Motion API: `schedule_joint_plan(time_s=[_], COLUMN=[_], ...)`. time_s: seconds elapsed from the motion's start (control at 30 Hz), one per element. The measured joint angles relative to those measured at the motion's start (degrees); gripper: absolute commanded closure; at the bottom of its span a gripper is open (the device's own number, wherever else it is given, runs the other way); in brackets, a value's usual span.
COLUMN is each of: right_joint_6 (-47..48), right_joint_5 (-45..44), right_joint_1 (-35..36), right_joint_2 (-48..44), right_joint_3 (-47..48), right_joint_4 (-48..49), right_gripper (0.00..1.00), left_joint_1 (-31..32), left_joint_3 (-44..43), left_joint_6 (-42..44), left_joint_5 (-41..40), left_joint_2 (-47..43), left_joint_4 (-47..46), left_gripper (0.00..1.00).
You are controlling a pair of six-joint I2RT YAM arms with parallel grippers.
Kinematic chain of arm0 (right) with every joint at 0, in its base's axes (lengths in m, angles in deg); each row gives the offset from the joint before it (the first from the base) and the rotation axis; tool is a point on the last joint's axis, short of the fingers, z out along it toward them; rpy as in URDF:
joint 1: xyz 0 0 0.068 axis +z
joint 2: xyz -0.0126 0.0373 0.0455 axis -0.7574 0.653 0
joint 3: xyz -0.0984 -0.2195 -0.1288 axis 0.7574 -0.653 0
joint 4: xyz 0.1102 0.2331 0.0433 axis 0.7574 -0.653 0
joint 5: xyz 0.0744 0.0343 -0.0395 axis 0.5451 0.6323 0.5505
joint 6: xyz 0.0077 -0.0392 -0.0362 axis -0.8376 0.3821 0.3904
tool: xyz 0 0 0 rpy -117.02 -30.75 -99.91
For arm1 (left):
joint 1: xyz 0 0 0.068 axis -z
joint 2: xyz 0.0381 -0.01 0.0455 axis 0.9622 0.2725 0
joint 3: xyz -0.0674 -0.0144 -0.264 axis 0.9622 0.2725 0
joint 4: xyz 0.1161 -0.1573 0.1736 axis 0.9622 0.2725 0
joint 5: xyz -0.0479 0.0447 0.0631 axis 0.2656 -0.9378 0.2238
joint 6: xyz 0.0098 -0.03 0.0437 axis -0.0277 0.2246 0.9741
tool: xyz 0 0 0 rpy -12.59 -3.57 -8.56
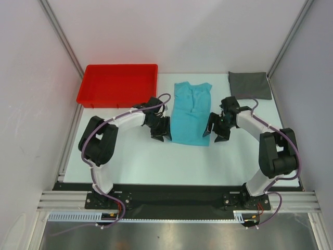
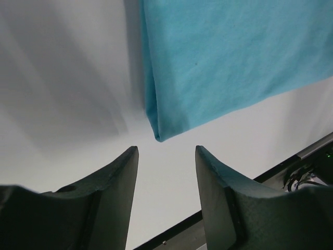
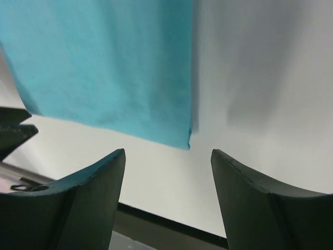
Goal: Fold and stack the t-shirts
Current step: Fold the tshirt
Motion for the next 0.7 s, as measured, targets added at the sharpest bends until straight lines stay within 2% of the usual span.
schedule_joint_plan(time_s=[0.17,0.3,0.5,0.7], right_joint_6=[-4.5,-8.7,-13.2,-14.7], right_joint_5=[9.4,14.4,19.1,19.2], right_joint_1=[-2.4,-3.5,-6.9,-7.8], right_joint_2=[-4.0,-4.1,-4.4,-4.3], right_joint_3=[-12.9,-19.6,-23.5,-24.0], right_joint_4=[8.2,14.0,21.0,24.4], right_gripper=[0.32,0.43,0.42,0.42], left_joint_1=[-0.4,-1.3,-3.2,-3.5], left_joint_3=[-0.1,1.0,3.3,4.3], left_joint_6=[-2.7,-5.2,-9.5,-13.1], left_joint_5=[0.3,1.4,4.8,6.2], left_joint_2=[1.5,1.8,3.0,3.2], left_joint_4=[-0.3,-2.3,-5.3,-8.3], left_gripper=[0.46,0.44,0.44,0.45])
